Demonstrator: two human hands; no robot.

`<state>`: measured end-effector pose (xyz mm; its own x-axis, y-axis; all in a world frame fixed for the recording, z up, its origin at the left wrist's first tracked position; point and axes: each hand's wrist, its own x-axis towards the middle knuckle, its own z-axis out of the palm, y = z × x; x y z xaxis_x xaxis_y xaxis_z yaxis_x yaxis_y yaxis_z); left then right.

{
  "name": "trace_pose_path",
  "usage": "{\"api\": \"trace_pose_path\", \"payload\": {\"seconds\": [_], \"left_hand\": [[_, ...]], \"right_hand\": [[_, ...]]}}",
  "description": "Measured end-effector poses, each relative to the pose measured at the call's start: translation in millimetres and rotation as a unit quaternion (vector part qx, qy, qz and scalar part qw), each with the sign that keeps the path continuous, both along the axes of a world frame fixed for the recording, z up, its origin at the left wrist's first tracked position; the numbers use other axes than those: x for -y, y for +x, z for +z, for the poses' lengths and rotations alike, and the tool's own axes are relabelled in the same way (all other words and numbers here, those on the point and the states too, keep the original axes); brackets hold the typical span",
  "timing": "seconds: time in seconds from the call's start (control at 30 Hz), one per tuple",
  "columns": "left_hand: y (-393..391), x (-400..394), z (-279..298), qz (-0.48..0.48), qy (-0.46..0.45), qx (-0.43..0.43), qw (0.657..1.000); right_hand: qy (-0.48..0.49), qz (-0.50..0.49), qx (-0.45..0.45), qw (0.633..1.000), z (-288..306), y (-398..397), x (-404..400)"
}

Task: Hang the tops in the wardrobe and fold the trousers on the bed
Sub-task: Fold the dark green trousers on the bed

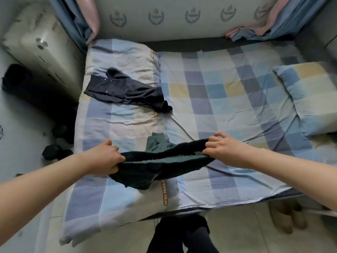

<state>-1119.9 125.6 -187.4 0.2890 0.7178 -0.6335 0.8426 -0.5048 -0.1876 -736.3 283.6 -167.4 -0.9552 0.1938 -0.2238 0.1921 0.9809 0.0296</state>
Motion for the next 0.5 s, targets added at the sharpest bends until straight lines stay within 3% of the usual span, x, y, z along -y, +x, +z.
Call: {"api": "trace_pose_path", "payload": {"seconds": [0.13,0.2,0.3,0.5], "left_hand": [[-1.1,-37.1,69.3,-0.017,0.067,-0.073,0.995],[5.7,-50.1,96.1,-0.069,0.189,0.015,0.979],[20.0,-66.6,124.9,-0.134,0.329,0.163,0.921],[70.4,-94.0,151.5,-0.186,0.371,0.181,0.891]], "right_hand": [[0.061,-0.034,-0.026,0.997,59.4,29.2,-12.9],[0.075,-0.049,-0.065,0.994,83.7,48.9,-16.1],[0.094,-0.091,-0.095,0.987,115.5,80.9,-17.4],[0.165,-0.133,-0.123,0.969,146.8,156.3,-17.8]]}}
